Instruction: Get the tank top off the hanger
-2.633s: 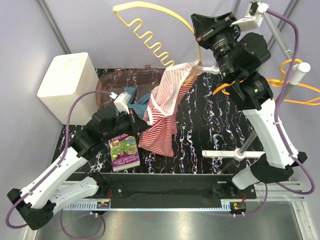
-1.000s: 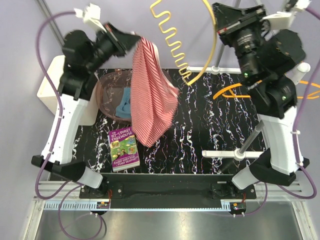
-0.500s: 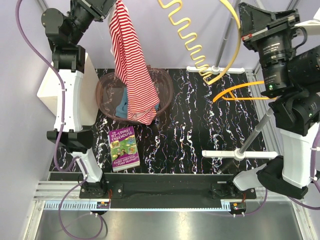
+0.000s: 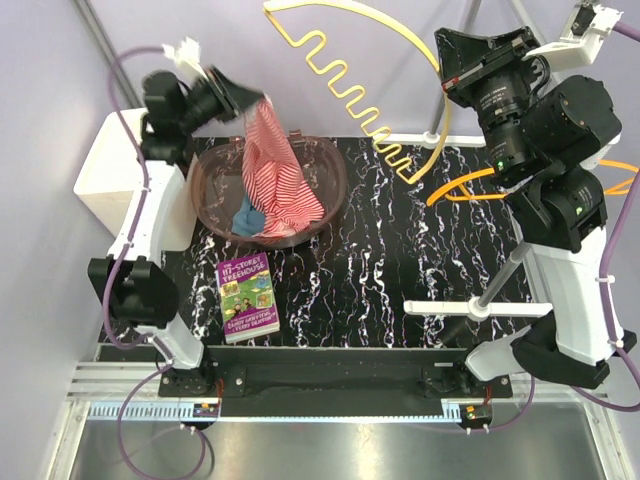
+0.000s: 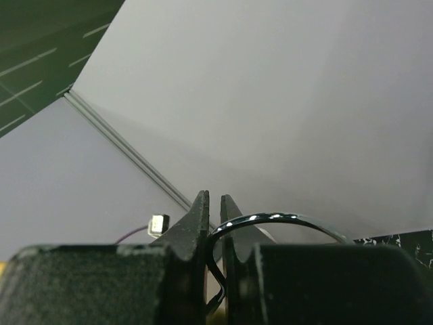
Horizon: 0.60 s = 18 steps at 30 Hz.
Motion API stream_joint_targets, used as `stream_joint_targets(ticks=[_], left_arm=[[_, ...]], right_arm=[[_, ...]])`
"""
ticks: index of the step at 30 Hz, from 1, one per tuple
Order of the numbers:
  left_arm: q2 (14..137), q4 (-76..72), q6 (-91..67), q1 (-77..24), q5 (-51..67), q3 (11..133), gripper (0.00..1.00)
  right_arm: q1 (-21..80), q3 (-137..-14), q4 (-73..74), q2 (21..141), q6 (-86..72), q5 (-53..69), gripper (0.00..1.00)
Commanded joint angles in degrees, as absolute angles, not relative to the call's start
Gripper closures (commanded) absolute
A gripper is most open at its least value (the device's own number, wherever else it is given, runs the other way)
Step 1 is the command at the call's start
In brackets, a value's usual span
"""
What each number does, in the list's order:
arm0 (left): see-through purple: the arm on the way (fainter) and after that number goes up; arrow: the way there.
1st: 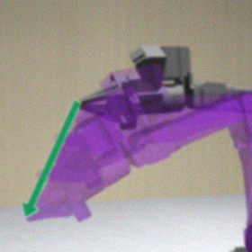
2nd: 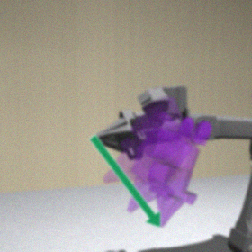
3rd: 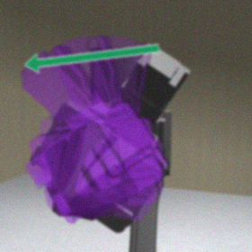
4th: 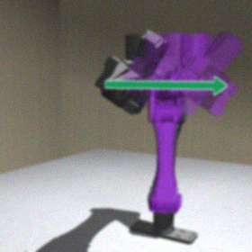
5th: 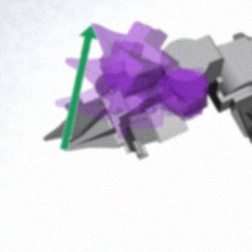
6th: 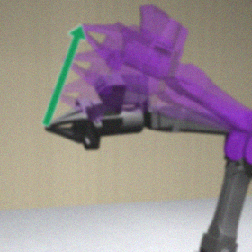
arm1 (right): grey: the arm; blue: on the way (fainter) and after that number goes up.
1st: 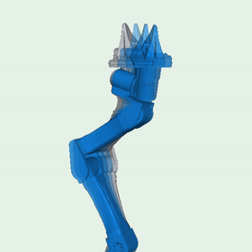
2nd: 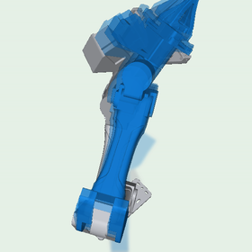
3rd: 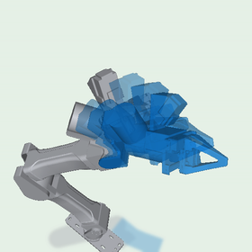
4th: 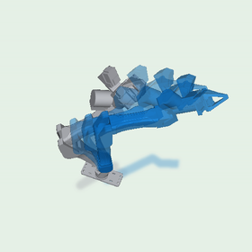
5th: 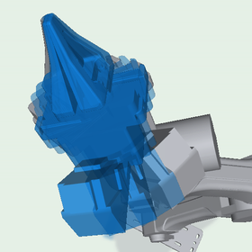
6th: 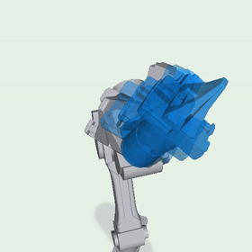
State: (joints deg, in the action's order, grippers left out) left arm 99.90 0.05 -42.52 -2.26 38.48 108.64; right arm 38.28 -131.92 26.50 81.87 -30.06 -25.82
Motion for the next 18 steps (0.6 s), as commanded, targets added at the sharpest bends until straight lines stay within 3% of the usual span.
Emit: stream_joint_targets(ticks=[1,3,5,6,10,18], left_arm=[[87.29,9.38,-28.49,-5.01,30.17,92.48,0.71],[84.73,19.3,-24.98,-5.53,23.31,89.04,0.58],[83.06,26.76,-21.99,-5.71,20.24,87.2,0.17],[80.71,28.72,-19.62,-6.15,18.65,86.4,0.06],[73.14,34.01,-18.1,-6.33,17.57,83.33,0.01],[60.39,33.66,-25.92,-6.42,24.69,82.0,0.03]], right_arm=[[37.97,-129.04,24.79,79.63,-31.99,-25.23,1.0],[38.06,-127.54,24.87,79.45,-32.87,-25.05,1.0],[38.14,-127.18,25.4,79.72,-33.39,-24.35,1.0],[38.06,-127.18,26.01,79.8,-33.57,-24.17,1.0],[38.06,-125.86,29.44,80.33,-33.66,-23.38,1.0],[38.06,-117.43,29.53,77.35,-24.79,-17.58,1.0]])
